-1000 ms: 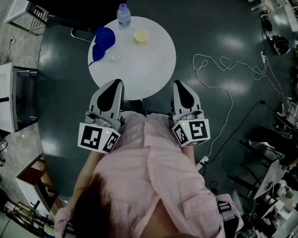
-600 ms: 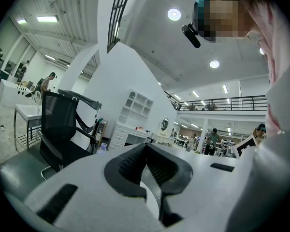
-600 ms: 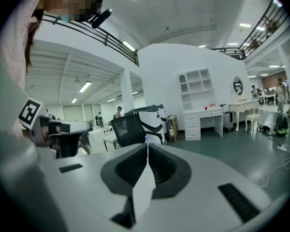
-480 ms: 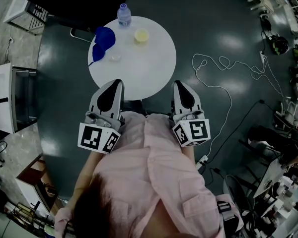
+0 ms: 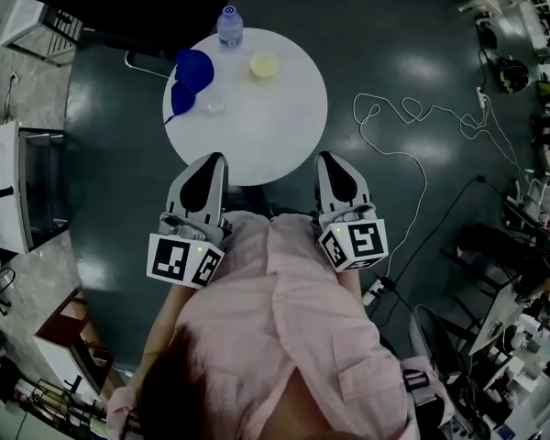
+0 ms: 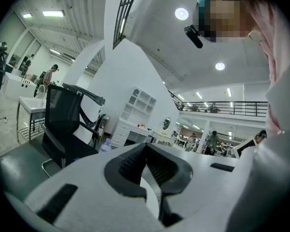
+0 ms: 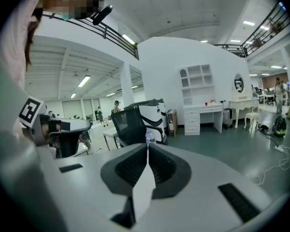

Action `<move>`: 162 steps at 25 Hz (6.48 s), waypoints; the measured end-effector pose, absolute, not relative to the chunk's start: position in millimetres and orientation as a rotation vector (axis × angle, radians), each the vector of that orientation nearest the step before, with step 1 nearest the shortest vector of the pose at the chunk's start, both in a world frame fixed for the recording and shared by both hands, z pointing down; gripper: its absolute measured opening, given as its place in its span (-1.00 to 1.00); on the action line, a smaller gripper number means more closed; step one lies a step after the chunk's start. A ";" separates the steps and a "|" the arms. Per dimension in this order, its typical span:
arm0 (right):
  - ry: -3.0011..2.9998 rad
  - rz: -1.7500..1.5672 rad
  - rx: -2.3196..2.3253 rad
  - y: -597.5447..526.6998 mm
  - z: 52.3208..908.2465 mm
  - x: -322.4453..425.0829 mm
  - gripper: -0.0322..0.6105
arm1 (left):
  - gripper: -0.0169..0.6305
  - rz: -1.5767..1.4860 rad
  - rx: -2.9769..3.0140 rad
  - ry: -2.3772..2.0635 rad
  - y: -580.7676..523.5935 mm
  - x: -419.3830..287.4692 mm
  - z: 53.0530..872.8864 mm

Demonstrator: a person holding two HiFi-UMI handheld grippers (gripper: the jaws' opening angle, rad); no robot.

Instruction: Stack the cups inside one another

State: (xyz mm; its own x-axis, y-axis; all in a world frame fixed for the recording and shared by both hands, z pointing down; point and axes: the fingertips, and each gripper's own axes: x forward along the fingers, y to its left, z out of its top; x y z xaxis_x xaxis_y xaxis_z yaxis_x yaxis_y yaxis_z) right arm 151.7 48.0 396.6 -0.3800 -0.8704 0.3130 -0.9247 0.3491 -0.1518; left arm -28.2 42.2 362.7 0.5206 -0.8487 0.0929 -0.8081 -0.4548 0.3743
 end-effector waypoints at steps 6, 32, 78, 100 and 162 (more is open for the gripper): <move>-2.388 0.475 1.605 42.7 400.4 134.6 -0.80 | -0.89 -0.144 2.356 -1.331 33.7 -41.9 367.9; -2.373 0.540 1.730 4.5 399.2 81.8 -0.80 | -0.90 -0.144 2.420 -1.265 -19.7 -100.8 353.3; -2.069 0.927 0.945 -112.0 649.7 -26.0 -0.56 | -0.89 -0.148 2.408 -1.247 -58.7 -113.6 354.8; -2.061 0.878 0.874 -94.5 642.5 -36.5 -0.76 | -0.90 -0.157 2.400 -1.247 -55.3 -116.0 356.5; -2.363 0.812 1.248 -135.5 526.4 -2.4 -0.76 | -0.90 -0.162 2.431 -1.231 -48.2 -112.3 356.7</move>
State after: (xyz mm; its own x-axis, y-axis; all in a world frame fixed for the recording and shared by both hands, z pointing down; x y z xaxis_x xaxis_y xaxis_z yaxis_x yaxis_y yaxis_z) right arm -2.4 -135.5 526.4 -0.5525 -0.6340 0.5411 -0.8327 0.4486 -0.3247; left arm -112.3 -48.2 356.7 0.6036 -0.7933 0.0793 -0.7459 -0.5268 0.4077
